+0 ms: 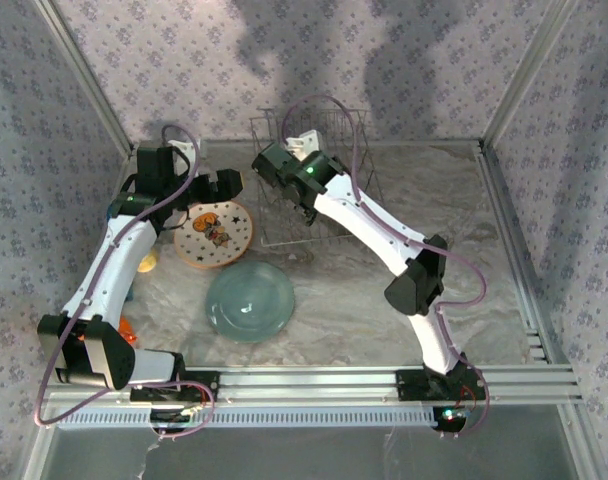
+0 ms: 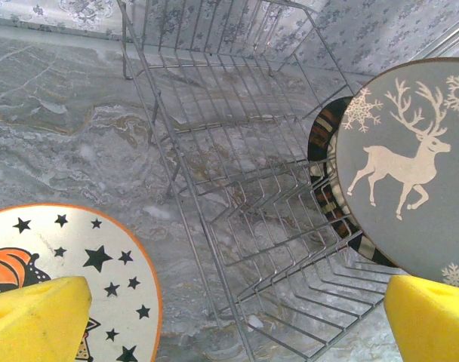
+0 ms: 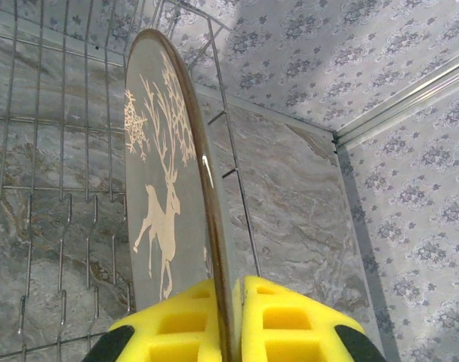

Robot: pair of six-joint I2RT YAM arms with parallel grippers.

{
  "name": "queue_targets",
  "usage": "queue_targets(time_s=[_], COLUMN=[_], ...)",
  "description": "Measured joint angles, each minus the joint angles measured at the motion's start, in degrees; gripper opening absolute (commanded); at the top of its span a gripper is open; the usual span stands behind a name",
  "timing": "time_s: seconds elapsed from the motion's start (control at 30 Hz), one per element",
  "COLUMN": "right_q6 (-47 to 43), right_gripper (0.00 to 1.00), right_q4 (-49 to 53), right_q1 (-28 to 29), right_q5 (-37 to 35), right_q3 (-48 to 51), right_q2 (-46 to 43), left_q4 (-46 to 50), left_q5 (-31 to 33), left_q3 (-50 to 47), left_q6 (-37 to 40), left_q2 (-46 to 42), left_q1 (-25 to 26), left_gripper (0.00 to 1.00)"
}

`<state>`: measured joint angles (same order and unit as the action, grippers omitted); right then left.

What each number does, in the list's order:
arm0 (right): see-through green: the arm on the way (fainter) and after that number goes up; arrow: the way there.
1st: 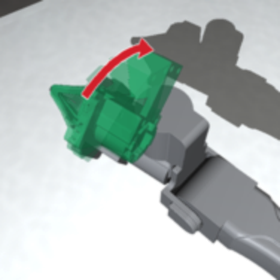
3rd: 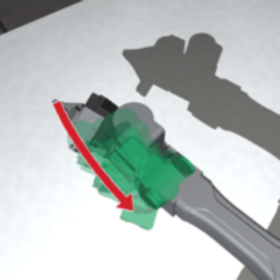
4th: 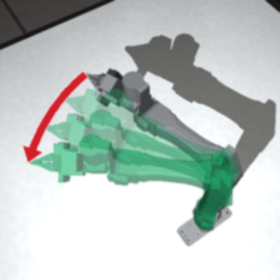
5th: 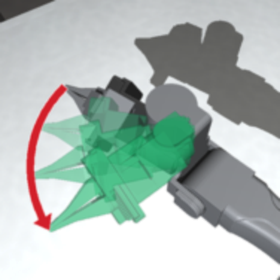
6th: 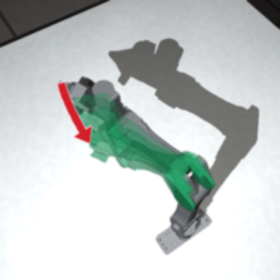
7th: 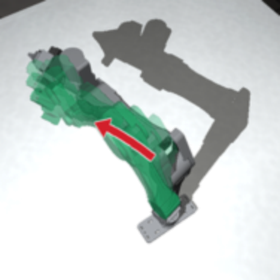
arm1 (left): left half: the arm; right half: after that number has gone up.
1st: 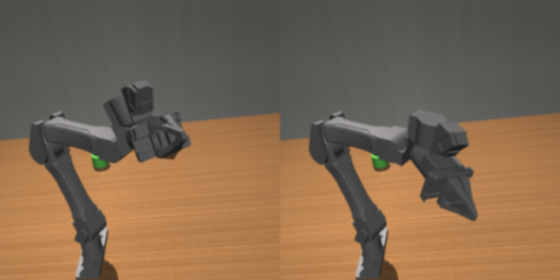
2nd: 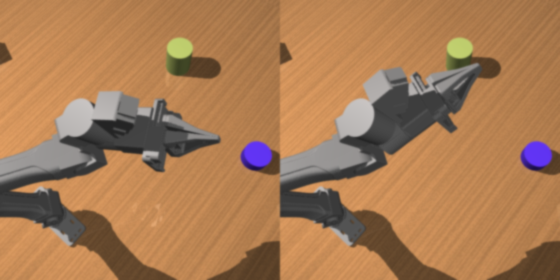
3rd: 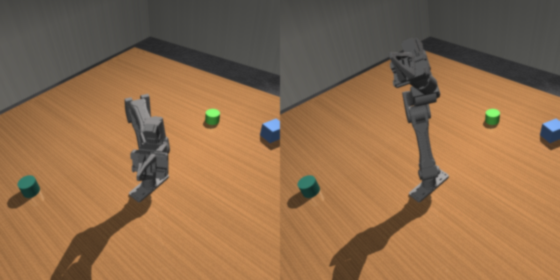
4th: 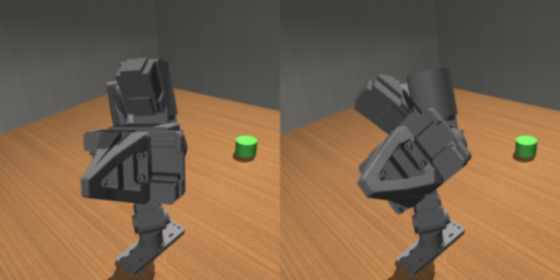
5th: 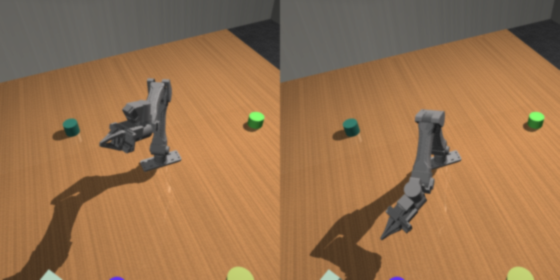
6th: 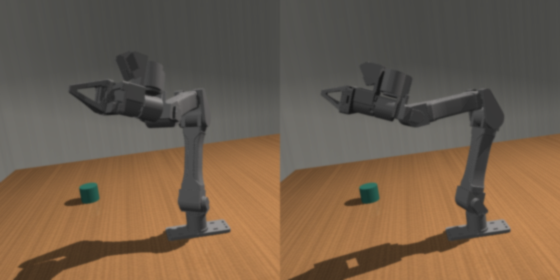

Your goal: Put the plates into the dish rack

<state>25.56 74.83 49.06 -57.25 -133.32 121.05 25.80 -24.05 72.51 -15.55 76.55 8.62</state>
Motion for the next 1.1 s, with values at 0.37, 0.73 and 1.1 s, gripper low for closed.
queue_targets(time_s=[0.37, 0.73, 1.1], right_q6=[-3.63, -2.54, 0.57], right_gripper=[0.00, 0.00, 0.00], right_q4=[0.07, 0.72, 0.81], right_q1=[-0.72, -0.90, -1.05], right_q5=[-0.39, 0.15, 0.66], right_q3=[0.00, 0.00, 1.22], right_q2=[3.98, 5.68, 8.00], left_q4=[-0.04, -0.04, -0.04], left_q5=[-0.13, -0.15, -0.15], left_q3=[-0.26, -0.26, -0.26], left_q6=[-0.11, -0.11, -0.11], left_q2=[0.20, 0.79, 0.81], left_q1=[0.00, 0.00, 0.00], left_gripper=[1.00, 0.99, 0.99])
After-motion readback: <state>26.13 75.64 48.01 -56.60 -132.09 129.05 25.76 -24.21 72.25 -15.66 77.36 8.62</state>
